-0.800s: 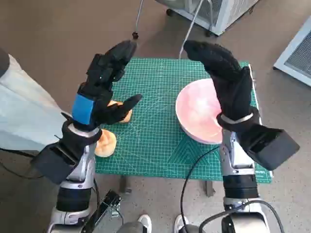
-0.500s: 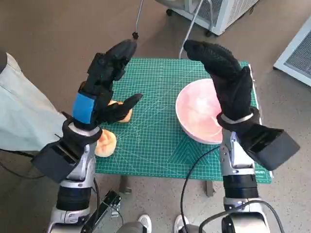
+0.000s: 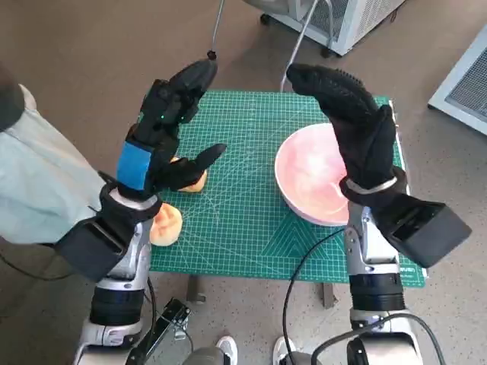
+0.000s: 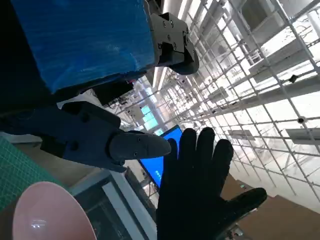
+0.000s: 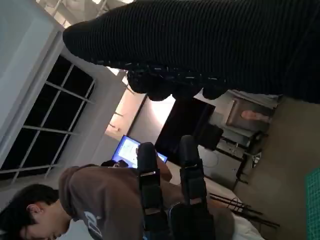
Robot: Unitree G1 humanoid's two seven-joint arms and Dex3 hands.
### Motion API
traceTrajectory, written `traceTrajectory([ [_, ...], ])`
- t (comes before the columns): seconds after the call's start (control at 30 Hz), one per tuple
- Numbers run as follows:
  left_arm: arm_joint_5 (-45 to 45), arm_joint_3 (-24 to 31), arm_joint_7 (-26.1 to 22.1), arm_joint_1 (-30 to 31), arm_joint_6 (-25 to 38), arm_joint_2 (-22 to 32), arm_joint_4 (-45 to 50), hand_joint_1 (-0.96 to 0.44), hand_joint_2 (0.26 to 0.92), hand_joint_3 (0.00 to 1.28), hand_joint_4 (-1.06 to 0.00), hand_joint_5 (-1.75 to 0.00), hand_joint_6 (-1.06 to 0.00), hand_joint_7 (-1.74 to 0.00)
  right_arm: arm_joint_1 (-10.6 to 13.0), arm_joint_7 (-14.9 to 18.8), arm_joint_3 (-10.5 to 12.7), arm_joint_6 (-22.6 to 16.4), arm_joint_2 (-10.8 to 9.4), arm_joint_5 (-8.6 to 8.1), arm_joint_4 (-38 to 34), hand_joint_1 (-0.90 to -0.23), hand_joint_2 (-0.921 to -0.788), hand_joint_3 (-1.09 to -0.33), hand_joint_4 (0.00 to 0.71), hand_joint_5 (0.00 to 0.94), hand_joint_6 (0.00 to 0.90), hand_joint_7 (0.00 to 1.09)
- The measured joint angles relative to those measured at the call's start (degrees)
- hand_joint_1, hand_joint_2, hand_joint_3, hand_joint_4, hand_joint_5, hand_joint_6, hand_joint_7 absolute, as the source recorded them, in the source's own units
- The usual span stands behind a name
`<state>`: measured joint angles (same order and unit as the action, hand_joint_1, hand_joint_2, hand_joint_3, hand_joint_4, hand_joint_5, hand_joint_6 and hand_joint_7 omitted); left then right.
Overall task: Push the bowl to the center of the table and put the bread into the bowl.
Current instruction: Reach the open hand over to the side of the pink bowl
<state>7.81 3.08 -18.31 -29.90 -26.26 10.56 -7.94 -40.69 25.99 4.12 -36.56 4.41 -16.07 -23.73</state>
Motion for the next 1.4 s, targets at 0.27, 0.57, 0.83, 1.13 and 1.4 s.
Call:
traceTrajectory([
  [0.27, -0.02, -0.04, -0.37, -0.44, -0.31, 0.01, -0.39, -0.4, 0.921, 0.28, -0.31, 0.0, -0.14, -0.51, -0.18, 1.11, 2.38, -1.62, 2.97, -0.06, -2.27, -0.626, -0.921, -0.727, 0.22, 0.052, -0.001, 0.69],
  [0.57, -0.03, 0.14, -0.37, -0.44, -0.5, 0.36, -0.41, -0.41, 0.921, 0.29, -0.31, 0.0, -0.13, -0.51, -1.42, -5.78, 7.7, -8.98, 8.06, 5.09, -12.63, -0.599, -0.921, -0.773, 0.215, 0.044, -0.001, 0.65],
  [0.83, -0.27, 0.16, -0.36, -0.44, -0.62, 0.43, -0.68, -0.42, 0.921, 0.29, -0.31, 0.0, -0.13, -0.51, -1.59, -15.44, 9.85, -13.23, 10.89, 10.99, -21.68, -0.583, -0.921, -0.836, 0.202, 0.038, -0.001, 0.63],
  [1.13, -0.37, 0.37, -0.34, -0.44, -0.77, 0.59, -0.68, -0.42, 0.921, 0.29, -0.31, 0.0, -0.13, -0.51, -1.59, -21.92, 10.91, -14.4, 14.01, 13.74, -30.16, -0.581, -0.921, -0.884, 0.192, 0.035, -0.001, 0.62],
  [1.4, -0.36, 0.53, -0.34, -0.43, -0.76, 0.81, -0.67, -0.41, 0.921, 0.29, -0.31, 0.0, -0.13, -0.51, -1.56, -23.89, 11.44, -13.94, 15.01, 13.78, -37.34, -0.567, -0.921, -0.9, 0.171, 0.023, -0.001, 0.57],
])
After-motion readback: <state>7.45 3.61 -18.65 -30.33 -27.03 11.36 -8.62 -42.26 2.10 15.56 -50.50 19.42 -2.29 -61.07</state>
